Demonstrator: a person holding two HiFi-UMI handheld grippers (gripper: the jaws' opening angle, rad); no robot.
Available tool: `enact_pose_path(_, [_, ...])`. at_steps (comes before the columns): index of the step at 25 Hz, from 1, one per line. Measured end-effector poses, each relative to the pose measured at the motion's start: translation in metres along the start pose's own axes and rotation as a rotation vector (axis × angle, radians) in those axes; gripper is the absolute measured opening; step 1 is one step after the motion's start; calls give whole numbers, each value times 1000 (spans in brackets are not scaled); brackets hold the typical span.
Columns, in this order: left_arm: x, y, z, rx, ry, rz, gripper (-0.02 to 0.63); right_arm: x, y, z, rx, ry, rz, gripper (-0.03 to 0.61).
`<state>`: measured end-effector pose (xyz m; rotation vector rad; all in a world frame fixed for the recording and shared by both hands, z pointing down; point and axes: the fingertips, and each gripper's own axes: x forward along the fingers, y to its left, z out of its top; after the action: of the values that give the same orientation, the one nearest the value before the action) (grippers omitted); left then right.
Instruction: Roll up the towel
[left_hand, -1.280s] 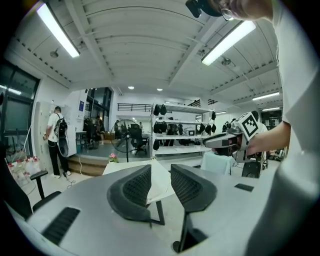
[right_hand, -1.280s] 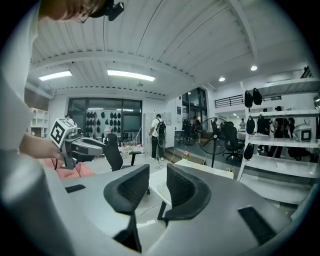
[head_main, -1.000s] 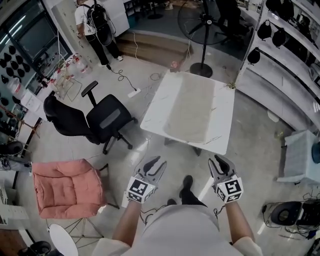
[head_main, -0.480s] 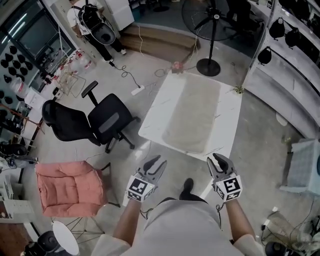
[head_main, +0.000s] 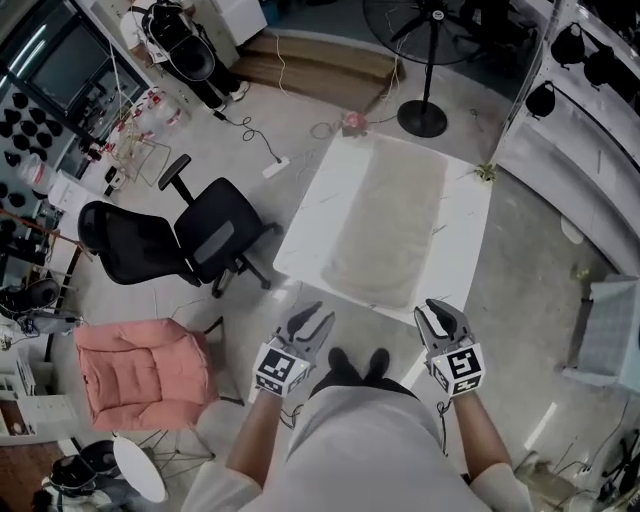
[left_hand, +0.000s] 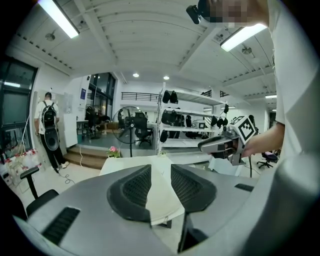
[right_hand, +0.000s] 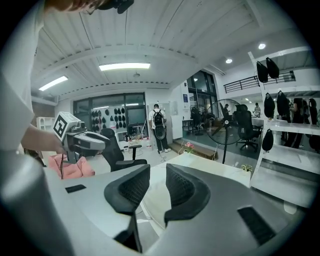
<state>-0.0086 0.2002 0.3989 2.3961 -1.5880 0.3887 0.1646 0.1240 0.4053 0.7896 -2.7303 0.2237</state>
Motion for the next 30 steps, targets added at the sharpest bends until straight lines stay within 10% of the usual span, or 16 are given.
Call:
enact_pose_path(16, [75, 86, -65, 67, 152, -193, 153, 87, -14, -40, 9, 150, -77, 124])
enact_pose_path(30, [141, 121, -224, 319, 476, -480, 172, 141, -3, -200, 112, 470, 24, 133])
